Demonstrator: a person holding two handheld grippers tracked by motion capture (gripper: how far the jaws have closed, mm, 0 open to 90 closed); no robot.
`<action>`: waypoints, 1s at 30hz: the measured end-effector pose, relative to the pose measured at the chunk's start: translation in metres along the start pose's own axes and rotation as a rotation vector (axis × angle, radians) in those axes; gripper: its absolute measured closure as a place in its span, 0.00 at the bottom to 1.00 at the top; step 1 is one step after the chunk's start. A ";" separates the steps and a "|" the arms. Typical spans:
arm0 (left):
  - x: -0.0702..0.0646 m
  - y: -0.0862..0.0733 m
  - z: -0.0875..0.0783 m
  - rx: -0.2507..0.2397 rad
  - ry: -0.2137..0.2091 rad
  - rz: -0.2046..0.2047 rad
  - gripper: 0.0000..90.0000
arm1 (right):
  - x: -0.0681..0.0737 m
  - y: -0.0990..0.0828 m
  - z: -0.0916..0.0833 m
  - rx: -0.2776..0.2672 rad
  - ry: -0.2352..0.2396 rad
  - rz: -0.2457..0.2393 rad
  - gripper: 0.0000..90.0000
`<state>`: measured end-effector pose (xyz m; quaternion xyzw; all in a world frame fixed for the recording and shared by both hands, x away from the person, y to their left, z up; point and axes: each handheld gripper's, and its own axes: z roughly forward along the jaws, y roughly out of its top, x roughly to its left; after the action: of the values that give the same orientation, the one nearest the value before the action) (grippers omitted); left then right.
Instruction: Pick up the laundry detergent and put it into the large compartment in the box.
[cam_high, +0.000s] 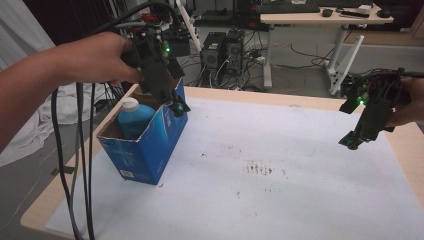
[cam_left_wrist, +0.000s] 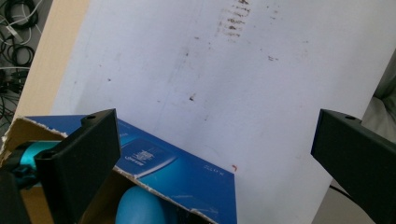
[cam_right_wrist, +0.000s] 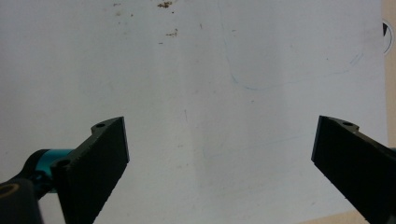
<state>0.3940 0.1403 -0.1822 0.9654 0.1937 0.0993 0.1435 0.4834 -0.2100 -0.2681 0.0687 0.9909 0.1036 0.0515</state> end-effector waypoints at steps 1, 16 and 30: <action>-0.001 0.002 0.002 0.010 -0.011 0.007 0.02 | 0.000 -0.001 0.000 0.001 -0.001 -0.006 0.03; -0.015 0.042 0.047 0.079 -0.030 -0.004 0.02 | 0.001 -0.005 0.004 -0.004 0.010 0.004 0.03; -0.015 0.064 0.087 0.123 -0.010 0.046 0.02 | 0.002 -0.003 0.011 0.006 0.014 -0.004 0.03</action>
<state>0.4241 0.0566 -0.2460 0.9771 0.1765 0.0857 0.0824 0.4826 -0.2102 -0.2797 0.0662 0.9917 0.1012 0.0444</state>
